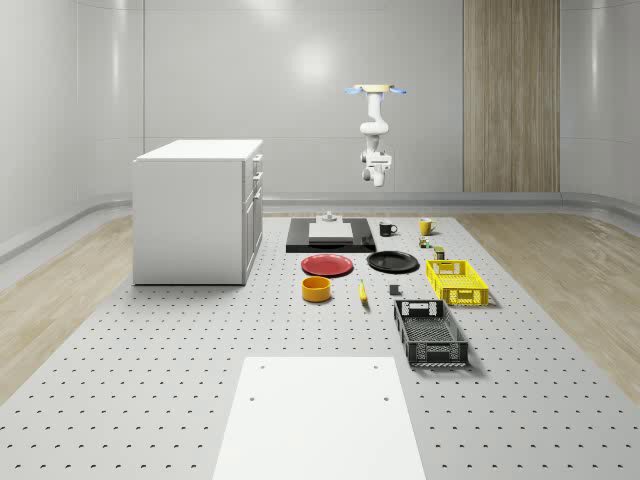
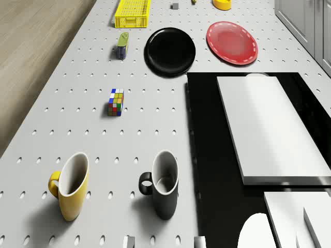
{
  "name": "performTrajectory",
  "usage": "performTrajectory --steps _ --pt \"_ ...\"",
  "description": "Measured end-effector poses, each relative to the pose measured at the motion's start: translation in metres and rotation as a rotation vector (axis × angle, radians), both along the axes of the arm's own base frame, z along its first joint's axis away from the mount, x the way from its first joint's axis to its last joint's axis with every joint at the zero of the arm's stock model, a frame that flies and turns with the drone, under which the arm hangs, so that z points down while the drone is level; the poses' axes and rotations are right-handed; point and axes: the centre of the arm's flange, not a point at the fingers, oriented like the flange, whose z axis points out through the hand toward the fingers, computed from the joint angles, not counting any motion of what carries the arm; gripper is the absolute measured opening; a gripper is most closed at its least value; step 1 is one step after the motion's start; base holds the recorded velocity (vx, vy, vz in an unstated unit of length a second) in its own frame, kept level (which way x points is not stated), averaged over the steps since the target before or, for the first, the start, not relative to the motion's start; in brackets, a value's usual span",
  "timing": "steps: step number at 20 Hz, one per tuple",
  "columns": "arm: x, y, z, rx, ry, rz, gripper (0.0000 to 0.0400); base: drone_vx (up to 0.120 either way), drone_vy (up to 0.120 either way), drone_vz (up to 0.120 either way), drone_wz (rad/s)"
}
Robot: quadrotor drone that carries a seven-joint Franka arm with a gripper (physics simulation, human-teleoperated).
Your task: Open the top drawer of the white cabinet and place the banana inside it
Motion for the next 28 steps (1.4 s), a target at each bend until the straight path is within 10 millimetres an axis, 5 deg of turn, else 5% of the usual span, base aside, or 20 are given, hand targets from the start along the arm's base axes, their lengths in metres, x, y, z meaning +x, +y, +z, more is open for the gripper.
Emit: performTrajectory --steps 5,10,15,28 --pt "-0.004 -0.004 0.036 0.048 -0.004 -0.003 0.04 0.0 0.0 0.0 0.0" --pt "-0.002 -0.07 0.034 0.809 -0.001 -0.001 0.04 0.096 -0.104 0.048 0.0" --pt "0.0 -0.093 0.014 1.248 -0.001 0.002 0.04 0.12 -0.12 0.12 0.0" --pt "0.002 -0.099 -0.004 1.539 0.0 0.005 0.04 0.12 -0.12 0.12 0.0"
